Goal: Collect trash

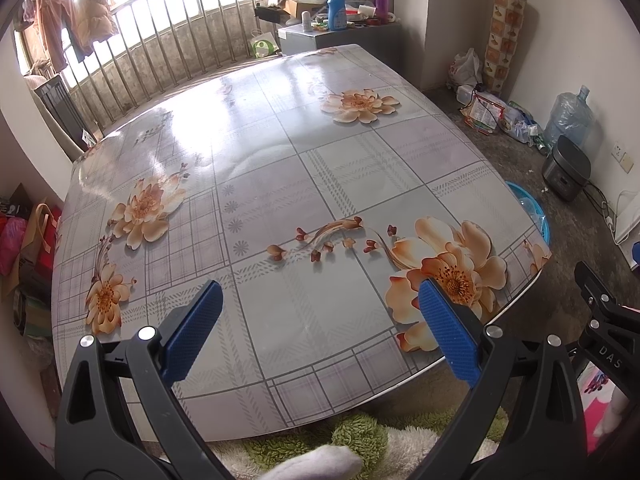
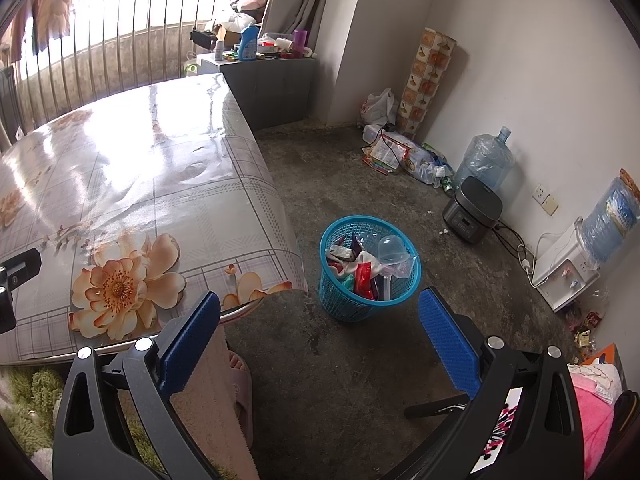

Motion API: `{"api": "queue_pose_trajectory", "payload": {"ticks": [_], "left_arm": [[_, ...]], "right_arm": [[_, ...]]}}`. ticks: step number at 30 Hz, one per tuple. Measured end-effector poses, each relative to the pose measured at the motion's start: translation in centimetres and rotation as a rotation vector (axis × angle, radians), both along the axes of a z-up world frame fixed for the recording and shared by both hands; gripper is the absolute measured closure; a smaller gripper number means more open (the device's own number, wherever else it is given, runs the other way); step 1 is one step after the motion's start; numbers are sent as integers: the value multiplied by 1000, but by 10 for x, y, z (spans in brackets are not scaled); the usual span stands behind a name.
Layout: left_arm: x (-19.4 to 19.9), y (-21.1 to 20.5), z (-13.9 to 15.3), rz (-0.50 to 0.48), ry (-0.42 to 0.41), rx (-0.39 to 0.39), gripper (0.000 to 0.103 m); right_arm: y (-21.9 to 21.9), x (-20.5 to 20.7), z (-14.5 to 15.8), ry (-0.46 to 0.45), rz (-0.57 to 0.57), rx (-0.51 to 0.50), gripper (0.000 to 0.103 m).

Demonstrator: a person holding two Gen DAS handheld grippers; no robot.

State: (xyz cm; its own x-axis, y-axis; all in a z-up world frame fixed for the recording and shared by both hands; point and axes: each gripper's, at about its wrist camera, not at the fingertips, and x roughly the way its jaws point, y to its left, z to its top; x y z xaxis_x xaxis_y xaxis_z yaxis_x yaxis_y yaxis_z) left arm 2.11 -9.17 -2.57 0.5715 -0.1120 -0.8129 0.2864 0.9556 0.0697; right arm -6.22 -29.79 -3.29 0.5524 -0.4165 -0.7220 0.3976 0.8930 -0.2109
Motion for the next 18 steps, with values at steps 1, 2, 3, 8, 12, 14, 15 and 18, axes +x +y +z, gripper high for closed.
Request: {"api": "queue_pose_trajectory", "payload": {"ticks": [1,2,3,8,12,14,15,18], "left_arm": [[0,0,0,0,1,0,9],[0,0,-1,-1,3,0,9],[-1,0,-2,-2,6,-1,9],[-1,3,-7,-5,30,-12,9],[4,11,-11,9,48,-31,9],[9,20,-12,35,52,-40,9],[14,28,-13,57,56,-47,9],[34,55,-17,143,71,-69,9]], "right_arm": [[0,0,0,0,0,1,6],[0,0,1,0,-1,2,6],[0,1,1,0,-2,2,6],[2,6,2,6,-5,7,6],[10,21,1,11,12,21,6],[17,36,3,10,34,34,6],[23,45,4,6,54,42,6],[45,78,9,-18,136,71,6]]}}
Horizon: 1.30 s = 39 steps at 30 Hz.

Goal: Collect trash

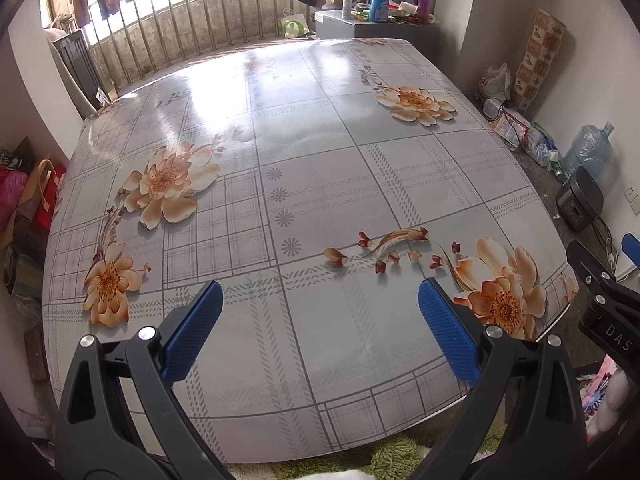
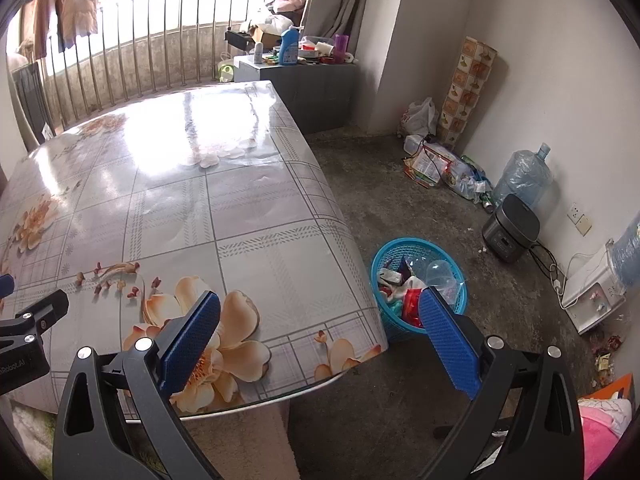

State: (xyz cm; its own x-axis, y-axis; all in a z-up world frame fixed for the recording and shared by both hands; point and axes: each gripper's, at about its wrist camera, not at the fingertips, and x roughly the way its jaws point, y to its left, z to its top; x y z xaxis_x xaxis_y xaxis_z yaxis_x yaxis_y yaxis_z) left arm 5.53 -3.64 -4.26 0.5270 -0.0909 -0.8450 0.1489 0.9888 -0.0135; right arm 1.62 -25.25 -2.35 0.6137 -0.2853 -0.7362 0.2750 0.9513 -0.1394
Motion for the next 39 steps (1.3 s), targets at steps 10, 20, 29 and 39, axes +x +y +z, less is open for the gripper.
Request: {"api": "queue_pose_trajectory", "payload": {"ticks": [10,20,29,39], "left_arm": [[68,100,-27,282,52,31,9],[103,153,-39,385,16,30,9],[112,153,-46,376,-54,6,8],[111,154,-48,376,-53,6,8]], "right_arm": [[99,121,-41,76,218,153,6],[180,113,-57,89,286,206,6],[205,53,-61,34,360,144,6],[205,44,-63,-25,377,138,6]]}}
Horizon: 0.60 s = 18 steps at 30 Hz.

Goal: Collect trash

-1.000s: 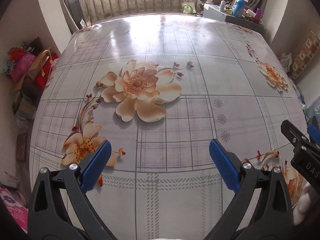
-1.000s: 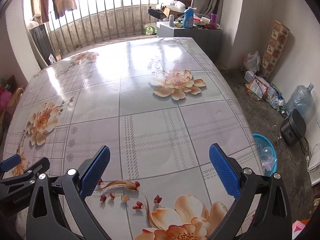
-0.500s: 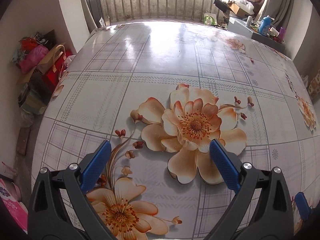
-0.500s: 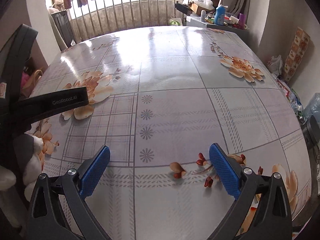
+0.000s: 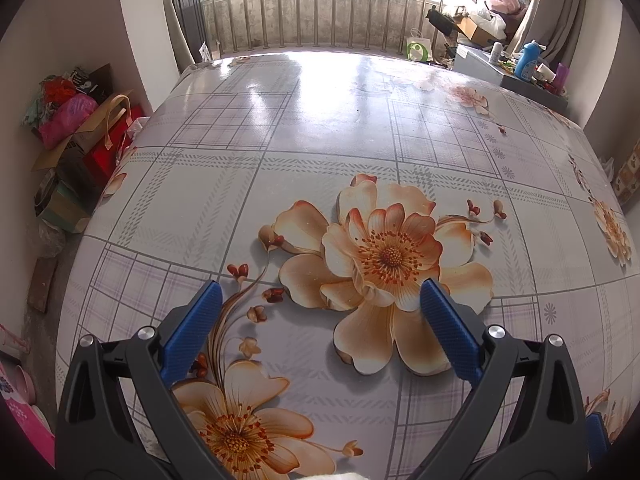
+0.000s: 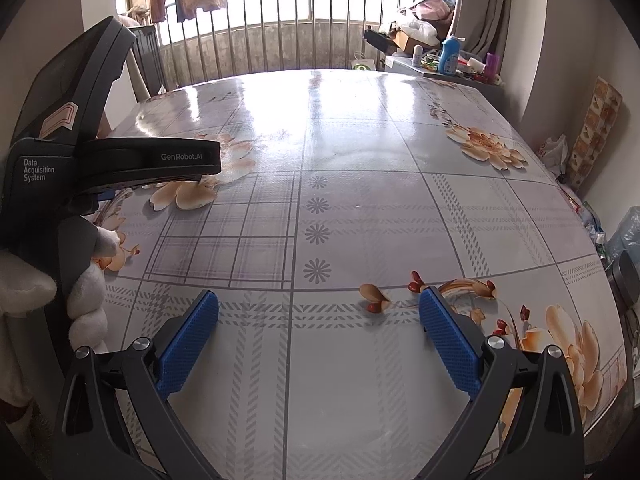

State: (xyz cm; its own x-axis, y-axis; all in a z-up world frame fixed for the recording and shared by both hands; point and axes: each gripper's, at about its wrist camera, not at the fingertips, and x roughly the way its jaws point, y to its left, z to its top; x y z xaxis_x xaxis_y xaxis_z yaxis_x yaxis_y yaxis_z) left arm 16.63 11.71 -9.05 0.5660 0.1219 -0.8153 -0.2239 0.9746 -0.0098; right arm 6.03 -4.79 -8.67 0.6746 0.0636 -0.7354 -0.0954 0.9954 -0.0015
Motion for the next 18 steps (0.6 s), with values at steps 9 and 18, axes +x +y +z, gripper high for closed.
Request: {"api": "queue_pose_trajectory", "payload": {"ticks": [9,18], "left_arm": [[0,0,-1,0,0,0,8],[0,0,-1,0,0,0,7]], "right_arm": [[2,-2,-2,-21,2,3,6],[1,-1,-3,-25,-5,2,6]]}}
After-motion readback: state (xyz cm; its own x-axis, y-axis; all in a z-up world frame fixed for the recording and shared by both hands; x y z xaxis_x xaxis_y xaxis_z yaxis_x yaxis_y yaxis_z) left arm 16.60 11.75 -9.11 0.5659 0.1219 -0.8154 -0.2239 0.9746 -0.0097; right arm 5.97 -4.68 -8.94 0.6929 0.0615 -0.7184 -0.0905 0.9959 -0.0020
